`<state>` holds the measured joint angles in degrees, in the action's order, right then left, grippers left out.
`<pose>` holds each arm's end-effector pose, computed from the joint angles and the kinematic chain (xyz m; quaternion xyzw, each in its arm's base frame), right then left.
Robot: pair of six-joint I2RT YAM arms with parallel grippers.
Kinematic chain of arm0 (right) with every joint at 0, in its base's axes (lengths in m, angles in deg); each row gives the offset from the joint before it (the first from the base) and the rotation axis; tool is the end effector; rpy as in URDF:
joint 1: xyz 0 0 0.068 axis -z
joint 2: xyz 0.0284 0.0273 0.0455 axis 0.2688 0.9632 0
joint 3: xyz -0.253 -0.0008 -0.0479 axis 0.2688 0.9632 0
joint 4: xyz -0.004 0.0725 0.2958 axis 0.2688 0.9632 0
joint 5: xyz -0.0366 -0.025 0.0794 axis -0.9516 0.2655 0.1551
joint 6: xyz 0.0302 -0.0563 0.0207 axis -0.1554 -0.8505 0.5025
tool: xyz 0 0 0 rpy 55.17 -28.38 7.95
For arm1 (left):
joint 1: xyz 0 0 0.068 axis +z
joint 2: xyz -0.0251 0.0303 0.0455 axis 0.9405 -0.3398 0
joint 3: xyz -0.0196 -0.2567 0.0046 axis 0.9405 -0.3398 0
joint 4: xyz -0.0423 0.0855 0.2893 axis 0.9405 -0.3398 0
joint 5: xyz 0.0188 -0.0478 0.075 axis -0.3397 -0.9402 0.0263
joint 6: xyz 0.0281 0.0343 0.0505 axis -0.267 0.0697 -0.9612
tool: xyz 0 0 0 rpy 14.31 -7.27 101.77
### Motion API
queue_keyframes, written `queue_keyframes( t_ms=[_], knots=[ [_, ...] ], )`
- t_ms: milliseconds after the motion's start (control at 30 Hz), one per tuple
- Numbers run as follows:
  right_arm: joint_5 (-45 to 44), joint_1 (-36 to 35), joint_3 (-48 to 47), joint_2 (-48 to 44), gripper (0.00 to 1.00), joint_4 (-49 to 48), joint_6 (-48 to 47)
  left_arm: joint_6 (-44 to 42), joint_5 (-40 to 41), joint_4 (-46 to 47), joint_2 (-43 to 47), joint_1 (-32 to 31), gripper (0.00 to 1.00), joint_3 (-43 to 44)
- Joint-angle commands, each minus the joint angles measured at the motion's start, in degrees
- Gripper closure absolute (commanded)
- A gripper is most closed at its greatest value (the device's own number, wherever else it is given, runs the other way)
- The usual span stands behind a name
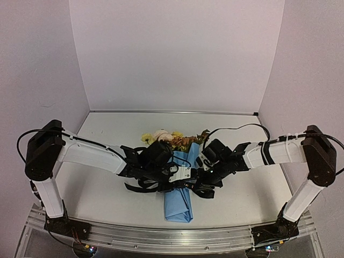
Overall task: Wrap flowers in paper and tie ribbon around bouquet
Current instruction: Tie the half-tied ribbon around the folded bouquet.
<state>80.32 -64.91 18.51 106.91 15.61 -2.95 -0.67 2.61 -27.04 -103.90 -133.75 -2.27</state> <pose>0.2213 0.2868 0.1006 -0.1179 0.9436 0.3041 0.0563 0.1814 -0.3936 0.1205 0.7164 0.5737 -0.2030 0.3413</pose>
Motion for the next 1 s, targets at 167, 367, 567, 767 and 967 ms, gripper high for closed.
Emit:
queue_keyframes(
  t_ms=[167,367,567,767,967],
  knots=[
    [-0.32,0.55,1.69,-1.68,1.0,-1.46,-2.04,-2.35,-2.34,1.1,-2.99,1.3,0.79,5.07],
    [1.63,1.19,2.24,-1.49,1.0,-1.38,-3.12,-2.91,-4.47,-2.5,-4.96,1.92,0.79,7.55],
    [4.37,1.42,1.72,-1.71,1.0,-1.64,-3.48,-3.04,-5.09,-7.87,-8.27,2.56,0.86,11.06],
    [3.28,1.76,2.39,-3.64,1.0,-1.64,-2.5,-3.38,-4.31,-8.41,-8.24,2.54,0.89,10.08],
    [1.45,2.82,3.62,-6.39,1.0,-1.55,-1.27,-2.94,-3.69,-7.9,-6.88,2.64,0.91,7.52]
  ],
)
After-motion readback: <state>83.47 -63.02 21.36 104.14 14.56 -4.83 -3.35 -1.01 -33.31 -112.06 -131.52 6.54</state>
